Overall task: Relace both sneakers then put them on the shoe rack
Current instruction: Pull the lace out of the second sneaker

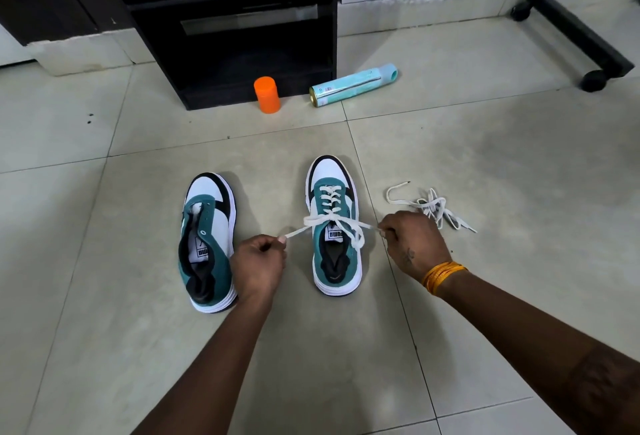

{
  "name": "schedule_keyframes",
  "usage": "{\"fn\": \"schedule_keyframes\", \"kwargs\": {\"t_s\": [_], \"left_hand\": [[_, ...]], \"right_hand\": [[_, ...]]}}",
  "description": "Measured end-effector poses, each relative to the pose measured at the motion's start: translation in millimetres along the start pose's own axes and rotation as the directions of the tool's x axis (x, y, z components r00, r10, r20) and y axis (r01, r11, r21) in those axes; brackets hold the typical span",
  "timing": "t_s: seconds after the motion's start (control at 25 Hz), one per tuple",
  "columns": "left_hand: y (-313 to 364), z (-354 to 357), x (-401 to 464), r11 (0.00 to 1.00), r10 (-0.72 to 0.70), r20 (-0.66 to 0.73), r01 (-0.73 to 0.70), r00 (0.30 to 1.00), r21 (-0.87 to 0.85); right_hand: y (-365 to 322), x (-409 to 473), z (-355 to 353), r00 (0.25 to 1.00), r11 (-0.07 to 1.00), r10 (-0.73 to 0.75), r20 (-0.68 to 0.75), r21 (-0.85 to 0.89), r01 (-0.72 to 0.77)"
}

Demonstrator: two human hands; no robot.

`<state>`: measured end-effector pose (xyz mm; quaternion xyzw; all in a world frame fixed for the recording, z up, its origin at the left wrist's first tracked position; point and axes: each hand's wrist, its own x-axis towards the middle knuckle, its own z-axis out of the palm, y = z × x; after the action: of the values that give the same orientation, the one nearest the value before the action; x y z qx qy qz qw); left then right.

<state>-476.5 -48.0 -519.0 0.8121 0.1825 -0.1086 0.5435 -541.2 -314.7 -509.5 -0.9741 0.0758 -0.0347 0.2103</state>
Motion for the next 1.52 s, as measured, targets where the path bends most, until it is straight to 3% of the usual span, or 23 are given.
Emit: {"fn": "schedule_keyframes", "kwargs": {"t_s": [0.08, 0.16, 0.36, 0.52, 0.6, 0.72, 0.8, 0.96, 1.12, 1.2, 1.32, 1.4, 1.52], "left_hand": [[2, 0, -4, 0.977, 0.059, 0.038, -0.065, 0.998, 0.203], [12, 6, -13, 0.921, 0.220, 0.079, -0.233, 0.972, 0.312], [38, 21, -27, 0.846, 0.479, 0.151, -0.500, 0.865, 0.185], [34, 21, -29, 0.859, 0.480, 0.098, -0.490, 0.872, 0.151], [26, 17, -23, 0.886, 0.421, 0.055, -0.424, 0.905, 0.188], [12, 9, -5, 0.919, 0.282, 0.027, -0.278, 0.959, 0.279], [12, 8, -6, 0.897, 0.283, 0.075, -0.292, 0.956, 0.331], [30, 15, -25, 0.866, 0.462, 0.155, -0.482, 0.873, 0.134], [33, 20, -27, 0.717, 0.665, 0.142, -0.680, 0.733, 0.155], [25, 18, -26, 0.723, 0.651, 0.111, -0.658, 0.751, 0.208], [12, 12, -13, 0.825, 0.494, 0.020, -0.476, 0.869, 0.305], [10, 11, -9, 0.848, 0.399, 0.057, -0.392, 0.915, 0.356], [16, 15, -13, 0.836, 0.362, 0.106, -0.374, 0.926, 0.401]], "right_hand": [[-1, -1, -3, 0.999, 0.999, 0.035, 0.027, -0.005, -0.035], [-12, 1, -9, 0.998, 0.996, -0.047, -0.032, 0.077, 0.049], [-40, 12, -12, 0.980, 0.955, -0.185, -0.079, 0.219, 0.198], [-38, 15, -9, 0.980, 0.954, -0.189, -0.061, 0.223, 0.198], [-29, 13, -6, 0.988, 0.985, -0.155, -0.011, 0.070, 0.156], [-11, 9, -2, 0.993, 0.983, 0.057, 0.102, -0.178, -0.038], [-13, 7, -4, 0.990, 0.989, 0.046, 0.130, -0.146, -0.027], [-39, 8, -14, 0.989, 0.977, -0.145, 0.008, 0.157, 0.142], [-46, 12, -12, 0.972, 0.956, -0.222, -0.078, 0.179, 0.232], [-41, 11, -9, 0.986, 0.983, -0.161, -0.039, 0.085, 0.163], [-22, 9, -8, 1.000, 0.998, 0.024, 0.014, -0.062, -0.023], [-19, 6, -8, 0.996, 0.994, 0.069, 0.052, -0.089, -0.064], [-26, 5, -6, 0.997, 0.994, 0.072, 0.039, -0.088, -0.069]]}}
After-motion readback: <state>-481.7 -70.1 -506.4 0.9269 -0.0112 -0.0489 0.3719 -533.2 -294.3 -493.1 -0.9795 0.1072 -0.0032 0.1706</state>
